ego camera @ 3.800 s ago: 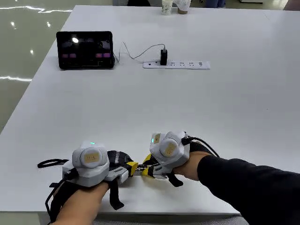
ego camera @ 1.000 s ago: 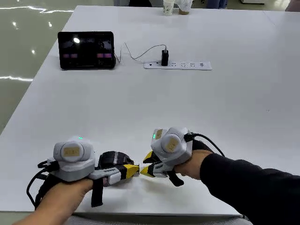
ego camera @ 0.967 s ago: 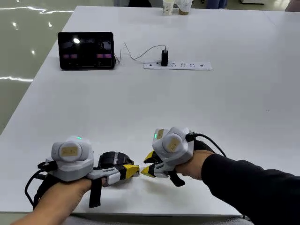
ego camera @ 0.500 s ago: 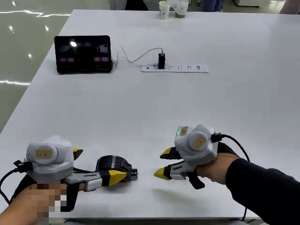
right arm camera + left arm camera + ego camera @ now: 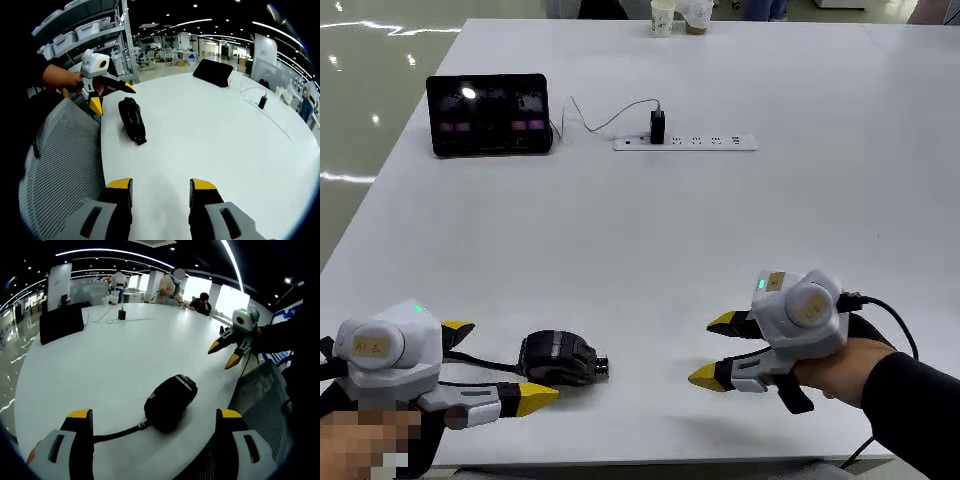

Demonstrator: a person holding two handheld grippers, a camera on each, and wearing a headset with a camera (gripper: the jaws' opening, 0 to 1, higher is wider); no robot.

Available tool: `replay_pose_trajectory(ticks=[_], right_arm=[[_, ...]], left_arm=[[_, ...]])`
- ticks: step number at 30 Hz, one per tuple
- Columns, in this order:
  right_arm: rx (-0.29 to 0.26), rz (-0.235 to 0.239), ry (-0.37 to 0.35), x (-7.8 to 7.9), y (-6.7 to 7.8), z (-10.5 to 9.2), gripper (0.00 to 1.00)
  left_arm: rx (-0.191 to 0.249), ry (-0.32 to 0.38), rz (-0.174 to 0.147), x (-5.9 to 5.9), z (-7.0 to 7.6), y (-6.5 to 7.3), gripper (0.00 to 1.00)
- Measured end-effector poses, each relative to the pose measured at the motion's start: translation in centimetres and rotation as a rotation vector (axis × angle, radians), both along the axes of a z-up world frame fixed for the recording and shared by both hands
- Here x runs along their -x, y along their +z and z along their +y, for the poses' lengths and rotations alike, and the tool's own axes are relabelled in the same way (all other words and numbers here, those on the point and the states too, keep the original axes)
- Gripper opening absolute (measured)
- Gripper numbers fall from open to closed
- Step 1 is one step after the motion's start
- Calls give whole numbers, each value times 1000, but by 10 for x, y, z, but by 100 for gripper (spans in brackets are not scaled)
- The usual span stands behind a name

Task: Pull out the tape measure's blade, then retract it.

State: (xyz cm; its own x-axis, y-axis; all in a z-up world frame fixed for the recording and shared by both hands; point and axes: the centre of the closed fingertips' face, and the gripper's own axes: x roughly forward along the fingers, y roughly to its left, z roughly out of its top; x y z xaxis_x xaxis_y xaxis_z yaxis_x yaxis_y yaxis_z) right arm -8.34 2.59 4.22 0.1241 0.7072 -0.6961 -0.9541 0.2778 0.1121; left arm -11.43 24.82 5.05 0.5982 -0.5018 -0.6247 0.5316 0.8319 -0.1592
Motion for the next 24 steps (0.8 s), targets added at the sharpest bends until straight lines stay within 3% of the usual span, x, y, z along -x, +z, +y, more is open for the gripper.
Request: replay_pose_trajectory(ticks=[8,14,24], right_arm=[[-17,-2,-55,-3,4,-29,50],[-21,-2,-118,-6,0,-62,54],[15,-38,-182,-7,-2,-111,67]], left_arm=[[11,-21,15,8,6,5,99],[-25,-45,20,7,15,5,99],[-24,-64,36,3,28,9,99]])
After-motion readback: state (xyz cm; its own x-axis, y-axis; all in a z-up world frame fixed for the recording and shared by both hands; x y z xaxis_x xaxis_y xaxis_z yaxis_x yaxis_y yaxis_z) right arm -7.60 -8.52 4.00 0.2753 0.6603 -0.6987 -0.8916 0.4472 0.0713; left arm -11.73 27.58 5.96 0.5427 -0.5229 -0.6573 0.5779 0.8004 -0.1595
